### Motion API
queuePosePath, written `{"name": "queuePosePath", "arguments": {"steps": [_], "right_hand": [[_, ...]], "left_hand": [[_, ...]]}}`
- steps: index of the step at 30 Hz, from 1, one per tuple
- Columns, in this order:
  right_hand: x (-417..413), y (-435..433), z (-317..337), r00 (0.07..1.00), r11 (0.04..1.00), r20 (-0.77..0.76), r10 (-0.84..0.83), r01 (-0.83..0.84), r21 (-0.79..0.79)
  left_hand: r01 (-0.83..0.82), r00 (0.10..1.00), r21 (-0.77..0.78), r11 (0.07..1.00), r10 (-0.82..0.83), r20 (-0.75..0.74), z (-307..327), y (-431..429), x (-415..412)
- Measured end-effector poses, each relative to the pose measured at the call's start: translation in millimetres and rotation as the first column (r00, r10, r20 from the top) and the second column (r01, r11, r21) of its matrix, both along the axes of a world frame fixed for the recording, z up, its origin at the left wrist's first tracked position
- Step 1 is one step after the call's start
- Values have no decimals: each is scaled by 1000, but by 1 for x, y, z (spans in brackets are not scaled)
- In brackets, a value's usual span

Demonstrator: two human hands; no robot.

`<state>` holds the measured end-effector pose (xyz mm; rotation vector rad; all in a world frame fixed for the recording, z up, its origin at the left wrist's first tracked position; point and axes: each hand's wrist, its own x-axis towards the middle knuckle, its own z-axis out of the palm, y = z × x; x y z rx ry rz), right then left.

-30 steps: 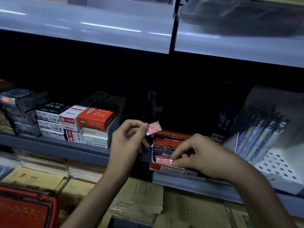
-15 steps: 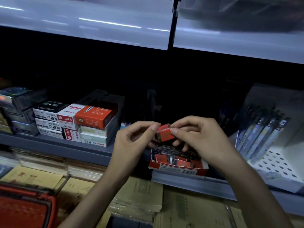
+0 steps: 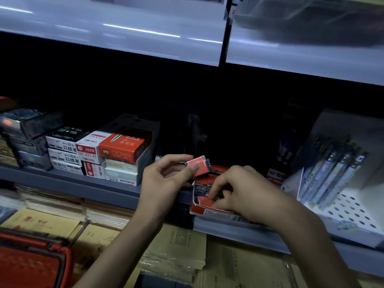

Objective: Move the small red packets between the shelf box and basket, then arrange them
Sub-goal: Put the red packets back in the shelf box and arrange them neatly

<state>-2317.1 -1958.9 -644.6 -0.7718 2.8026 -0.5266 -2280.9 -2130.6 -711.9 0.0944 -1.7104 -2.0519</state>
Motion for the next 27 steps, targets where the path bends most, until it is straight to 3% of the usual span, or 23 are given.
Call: {"name": "queuePosePath", "arguments": {"steps": [5, 9, 19, 27], "right_hand": [[-2, -6, 0, 992, 992, -110, 64, -51, 114], [-5, -6, -3, 988, 992, -122, 90, -78, 99], [-8, 16, 5, 994, 985, -28, 104, -107, -133], [5, 23, 19, 997, 908, 78, 31, 5, -418]], "left_hand": [[7, 1000, 14, 1000, -7, 28, 1, -1, 0], [-3, 999, 52, 999, 1, 35, 0, -1, -2], [-19, 999, 59, 998, 16, 49, 1, -1, -3], [-30, 998, 71, 997, 26, 53, 2, -1, -3]]}}
